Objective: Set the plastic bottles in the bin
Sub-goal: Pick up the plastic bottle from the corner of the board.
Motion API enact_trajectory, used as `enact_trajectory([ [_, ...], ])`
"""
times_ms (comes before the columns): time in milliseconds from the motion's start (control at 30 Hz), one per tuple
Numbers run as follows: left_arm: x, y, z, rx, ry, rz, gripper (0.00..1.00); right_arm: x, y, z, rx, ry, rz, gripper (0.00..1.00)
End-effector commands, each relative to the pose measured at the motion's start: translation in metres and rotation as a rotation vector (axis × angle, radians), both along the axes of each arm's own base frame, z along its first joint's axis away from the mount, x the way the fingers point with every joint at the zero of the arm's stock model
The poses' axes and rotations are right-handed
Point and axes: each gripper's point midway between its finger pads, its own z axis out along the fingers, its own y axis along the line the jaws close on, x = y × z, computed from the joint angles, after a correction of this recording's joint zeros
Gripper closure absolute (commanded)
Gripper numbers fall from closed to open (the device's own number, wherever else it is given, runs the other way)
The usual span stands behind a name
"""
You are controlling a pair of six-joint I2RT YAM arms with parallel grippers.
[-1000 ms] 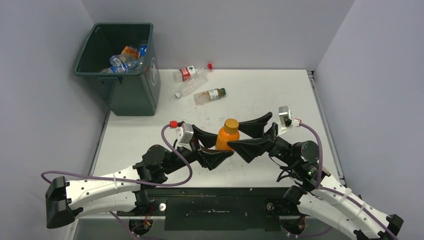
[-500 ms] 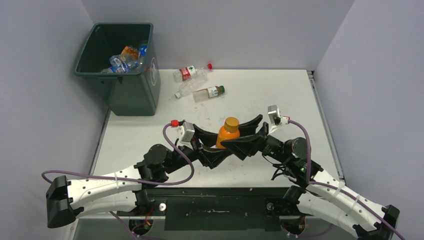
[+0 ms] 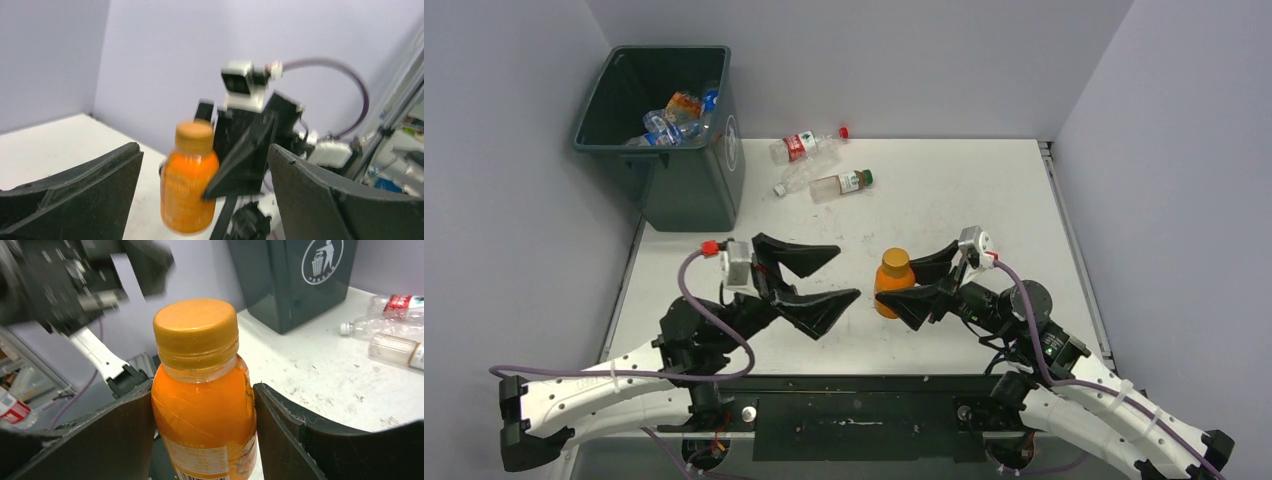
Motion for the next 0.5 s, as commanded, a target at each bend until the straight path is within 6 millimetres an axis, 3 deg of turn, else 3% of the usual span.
enact_trajectory([
  [0, 0.017, 0.014, 0.056, -0.023, 0.038, 0.093, 0.04, 0.002, -0.009, -0.001, -0.067, -0.064, -0.04, 0.68],
  [133, 0.013, -0.019, 0.063, 0.102, 0.032, 0.006, 0.04, 0.002, -0.008, -0.003, -0.066, -0.057, -0.032, 0.68],
  [300, 0.016, -0.051, 0.041, 0.247, 0.071, -0.043, 0.01, 0.001, -0.004, 0.002, -0.055, -0.057, -0.021, 0.69],
  [467, 0.022, -0.063, 0.025, 0.294, 0.111, -0.046, 0.21, 0.002, -0.002, 0.007, -0.049, -0.061, -0.016, 0.7],
])
